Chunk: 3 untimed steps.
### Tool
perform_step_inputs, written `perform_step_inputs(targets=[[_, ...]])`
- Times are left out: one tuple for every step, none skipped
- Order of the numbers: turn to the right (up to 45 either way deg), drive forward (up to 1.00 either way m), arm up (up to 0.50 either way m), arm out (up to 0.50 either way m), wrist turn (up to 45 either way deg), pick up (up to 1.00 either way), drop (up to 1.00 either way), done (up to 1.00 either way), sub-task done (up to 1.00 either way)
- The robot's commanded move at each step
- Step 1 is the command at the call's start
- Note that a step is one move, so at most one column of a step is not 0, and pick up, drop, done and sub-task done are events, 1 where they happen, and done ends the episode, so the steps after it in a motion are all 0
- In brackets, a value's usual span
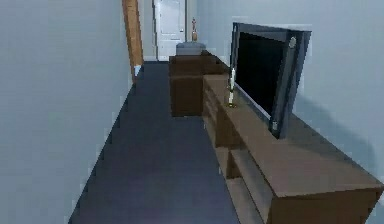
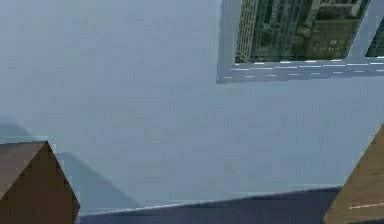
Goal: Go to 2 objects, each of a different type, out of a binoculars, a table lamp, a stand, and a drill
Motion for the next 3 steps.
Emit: perform_step_inputs(targets=[[15.0,0.00,0.00,0.00,0.0,0.00,0.00,0.00,0.00],[0.0,0.00,0.00,0.00,0.0,0.00,0.00,0.00,1.00],[-27.0,0.00,0.00,0.00,0.0,0.00,0.00,0.00,0.00]])
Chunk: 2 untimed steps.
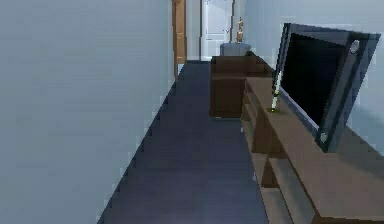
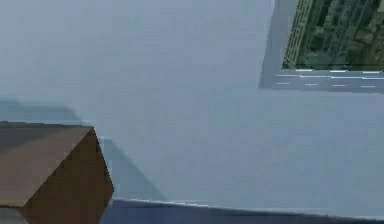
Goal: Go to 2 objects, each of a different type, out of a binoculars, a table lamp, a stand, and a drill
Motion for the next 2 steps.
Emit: perform_step_inputs(targets=[[0.0,1.00,0.00,0.00,0.0,0.00,0.00,0.00,0.00],[-3.0,0.00,0.00,0.00,0.0,0.00,0.00,0.00,0.00]])
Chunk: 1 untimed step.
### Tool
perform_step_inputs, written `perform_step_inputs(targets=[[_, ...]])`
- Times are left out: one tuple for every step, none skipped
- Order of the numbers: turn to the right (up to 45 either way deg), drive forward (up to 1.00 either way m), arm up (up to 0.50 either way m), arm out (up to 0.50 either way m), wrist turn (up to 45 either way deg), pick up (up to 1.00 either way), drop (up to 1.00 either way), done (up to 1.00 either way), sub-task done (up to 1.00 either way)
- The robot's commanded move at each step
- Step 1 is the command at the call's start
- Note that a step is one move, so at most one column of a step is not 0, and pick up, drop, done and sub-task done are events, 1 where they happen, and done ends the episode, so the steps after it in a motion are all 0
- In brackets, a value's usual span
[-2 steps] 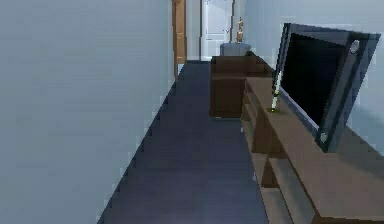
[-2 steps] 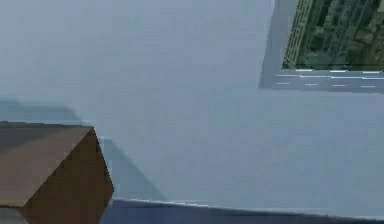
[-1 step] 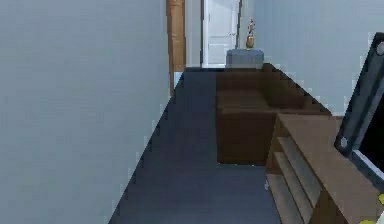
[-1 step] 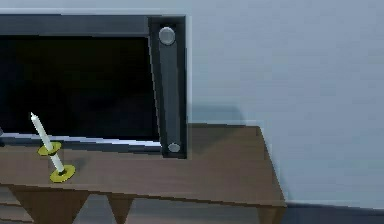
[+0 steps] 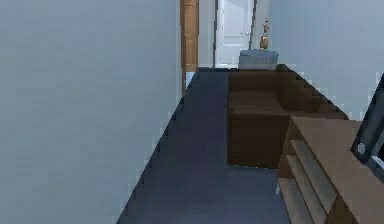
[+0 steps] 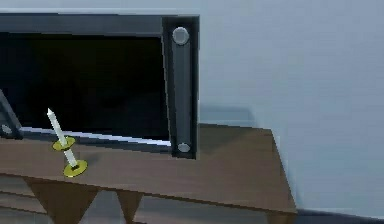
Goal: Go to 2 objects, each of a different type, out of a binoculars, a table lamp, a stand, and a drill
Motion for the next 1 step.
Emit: perform_step_inputs(targets=[[0.0,1.00,0.00,0.00,0.0,0.00,0.00,0.00,0.00]])
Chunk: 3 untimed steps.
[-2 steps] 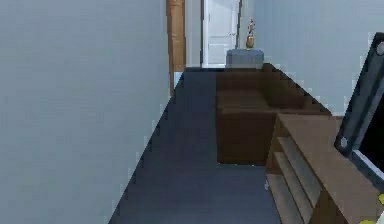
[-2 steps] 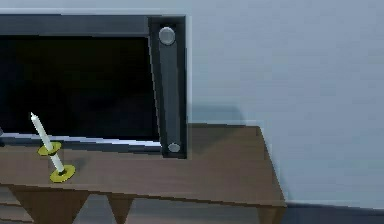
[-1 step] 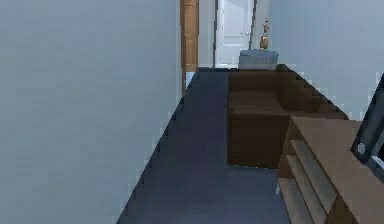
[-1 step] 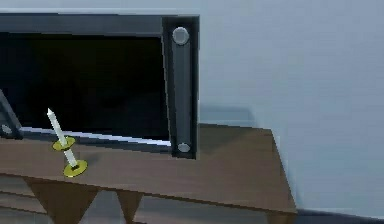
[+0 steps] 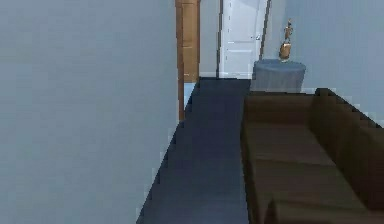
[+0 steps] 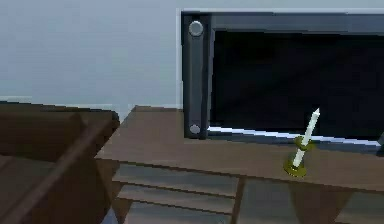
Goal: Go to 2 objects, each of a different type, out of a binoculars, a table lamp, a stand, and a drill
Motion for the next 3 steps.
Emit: perform_step_inputs(targets=[[0.0,0.40,0.00,0.00,0.0,0.00,0.00,0.00,0.00],[6.0,0.00,0.00,0.00,0.0,0.00,0.00,0.00,0.00],[0.0,1.00,0.00,0.00,0.0,0.00,0.00,0.00,0.00]])
